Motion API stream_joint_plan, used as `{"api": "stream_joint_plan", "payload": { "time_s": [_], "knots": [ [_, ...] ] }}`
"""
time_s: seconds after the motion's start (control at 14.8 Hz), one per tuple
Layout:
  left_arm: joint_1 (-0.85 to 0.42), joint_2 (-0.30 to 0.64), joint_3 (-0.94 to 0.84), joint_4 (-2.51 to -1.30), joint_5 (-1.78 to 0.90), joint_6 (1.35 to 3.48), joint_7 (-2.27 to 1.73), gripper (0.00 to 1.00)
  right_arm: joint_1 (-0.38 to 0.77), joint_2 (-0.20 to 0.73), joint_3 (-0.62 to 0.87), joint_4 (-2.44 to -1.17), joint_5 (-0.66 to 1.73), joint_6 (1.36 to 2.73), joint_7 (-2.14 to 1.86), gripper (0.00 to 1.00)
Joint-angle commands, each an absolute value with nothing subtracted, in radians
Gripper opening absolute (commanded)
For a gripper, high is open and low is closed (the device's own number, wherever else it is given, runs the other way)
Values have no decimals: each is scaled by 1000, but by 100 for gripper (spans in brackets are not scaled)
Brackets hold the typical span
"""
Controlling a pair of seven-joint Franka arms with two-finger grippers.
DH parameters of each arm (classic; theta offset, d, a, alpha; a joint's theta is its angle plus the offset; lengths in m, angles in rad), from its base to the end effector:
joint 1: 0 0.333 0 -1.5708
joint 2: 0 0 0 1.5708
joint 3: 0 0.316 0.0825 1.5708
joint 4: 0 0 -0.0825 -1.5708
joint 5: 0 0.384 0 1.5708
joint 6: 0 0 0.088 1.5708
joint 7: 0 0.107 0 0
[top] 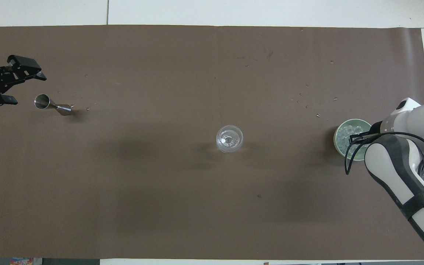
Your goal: Pour wine and add ice with both arms
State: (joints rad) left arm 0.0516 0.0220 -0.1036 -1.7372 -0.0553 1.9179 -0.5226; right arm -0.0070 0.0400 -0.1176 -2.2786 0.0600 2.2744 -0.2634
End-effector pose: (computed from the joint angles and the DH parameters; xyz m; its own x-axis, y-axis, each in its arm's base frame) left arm 0.5849 -0.0338 0.5647 0.8760 0.4700 0.1083 0.4566 -0.8804 0.1277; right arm 0.5121 -0.0626 0.3342 0.9945 0.0996 -0.0328 0.0979 -0.9940 -0.0496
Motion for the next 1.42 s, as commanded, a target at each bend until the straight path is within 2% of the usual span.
{"api": "stream_joint_plan", "payload": {
  "time_s": [0.0, 0.34, 0.61, 0.81, 1.15, 1.35],
  "knots": [
    [26, 8, -92, -1712, -29, 1844, -349, 100, -21, 35, -110, -2283, 77, 2264, -290, 22],
    [3, 44, -80, -1534, -28, 1574, -112, 100, -9, 46, -110, -2214, 77, 2195, -287, 22],
    [-55, -23, -26, -1557, -31, 1462, -86, 100, 18, 40, -107, -2134, 78, 2105, -279, 22],
    [-45, -32, -26, -1572, -32, 1457, -49, 100, 55, 41, -106, -2004, 81, 1973, -258, 22],
    [-21, -35, -25, -1583, -34, 1457, 29, 100, 220, 40, -103, -1784, 106, 1751, -4, 22],
    [-31, -37, -25, -1585, -23, 1454, 29, 100, 365, 44, -103, -1692, 110, 1736, 188, 22]
  ]
}}
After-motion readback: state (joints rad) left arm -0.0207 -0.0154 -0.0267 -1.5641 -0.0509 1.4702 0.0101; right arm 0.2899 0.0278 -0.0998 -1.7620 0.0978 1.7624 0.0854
